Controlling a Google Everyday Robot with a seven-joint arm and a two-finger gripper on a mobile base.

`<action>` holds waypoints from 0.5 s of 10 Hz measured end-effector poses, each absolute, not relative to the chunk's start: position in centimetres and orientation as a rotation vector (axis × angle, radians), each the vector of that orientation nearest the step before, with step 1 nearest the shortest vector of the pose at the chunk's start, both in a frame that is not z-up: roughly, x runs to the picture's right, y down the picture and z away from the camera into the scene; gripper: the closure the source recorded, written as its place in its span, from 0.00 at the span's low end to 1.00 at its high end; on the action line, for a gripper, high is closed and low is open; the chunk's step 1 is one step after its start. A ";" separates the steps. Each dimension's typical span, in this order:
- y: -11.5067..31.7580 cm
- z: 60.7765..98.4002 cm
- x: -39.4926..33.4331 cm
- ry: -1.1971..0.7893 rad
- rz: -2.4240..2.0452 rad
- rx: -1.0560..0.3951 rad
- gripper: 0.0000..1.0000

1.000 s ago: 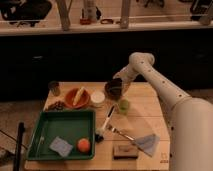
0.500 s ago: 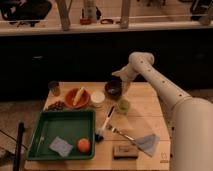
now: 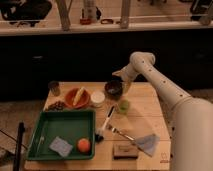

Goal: Place pepper in purple bowl

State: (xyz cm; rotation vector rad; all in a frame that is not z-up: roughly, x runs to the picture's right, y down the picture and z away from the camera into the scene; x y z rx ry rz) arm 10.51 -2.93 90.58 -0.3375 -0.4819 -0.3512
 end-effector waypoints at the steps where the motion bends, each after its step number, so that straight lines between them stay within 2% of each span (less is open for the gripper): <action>1: -3.0 90.6 10.6 -0.483 -0.351 -0.337 0.20; 5: -3.0 90.7 10.8 -0.501 -0.352 -0.322 0.20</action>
